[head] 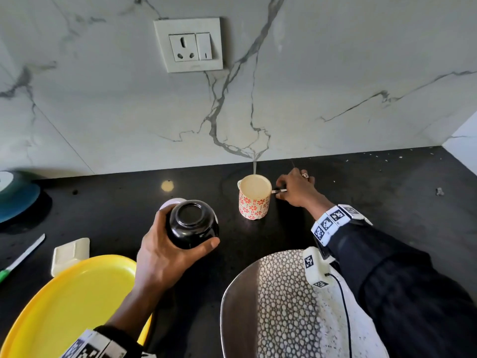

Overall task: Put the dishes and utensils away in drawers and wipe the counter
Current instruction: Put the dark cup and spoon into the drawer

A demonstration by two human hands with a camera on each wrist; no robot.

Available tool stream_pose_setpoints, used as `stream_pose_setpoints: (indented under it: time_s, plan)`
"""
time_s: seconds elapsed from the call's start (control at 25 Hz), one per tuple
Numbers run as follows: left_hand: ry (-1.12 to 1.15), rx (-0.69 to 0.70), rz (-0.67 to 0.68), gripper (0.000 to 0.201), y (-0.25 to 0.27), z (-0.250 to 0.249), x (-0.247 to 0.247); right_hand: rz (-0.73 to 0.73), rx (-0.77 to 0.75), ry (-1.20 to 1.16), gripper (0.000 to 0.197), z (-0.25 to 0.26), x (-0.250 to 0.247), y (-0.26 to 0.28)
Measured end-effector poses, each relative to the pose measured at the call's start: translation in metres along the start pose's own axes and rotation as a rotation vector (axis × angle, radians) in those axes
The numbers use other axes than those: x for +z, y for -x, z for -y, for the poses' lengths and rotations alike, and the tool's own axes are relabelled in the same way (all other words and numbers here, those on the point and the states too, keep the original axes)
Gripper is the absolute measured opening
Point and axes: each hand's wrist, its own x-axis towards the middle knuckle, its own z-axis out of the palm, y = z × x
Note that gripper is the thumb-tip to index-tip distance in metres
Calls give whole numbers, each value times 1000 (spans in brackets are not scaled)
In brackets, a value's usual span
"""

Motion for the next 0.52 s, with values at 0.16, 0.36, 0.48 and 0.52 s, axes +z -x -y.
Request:
stream_pose_setpoints:
  time_s: [0.16, 0.36, 0.48, 0.52]
  plan:
    - [-3, -43, -22, 86, 7, 11, -12, 36, 1, 40, 20, 2, 10, -2]
    - [34, -78, -18, 91, 26, 26, -34, -215, 131, -472, 8, 13, -8, 24]
    - [67, -135, -87, 87, 42, 42, -65, -566, 127, -806, 9, 46, -49, 68]
    - [77, -148, -101, 86, 51, 49, -78, -569, 61, -905, 8, 68, -59, 91]
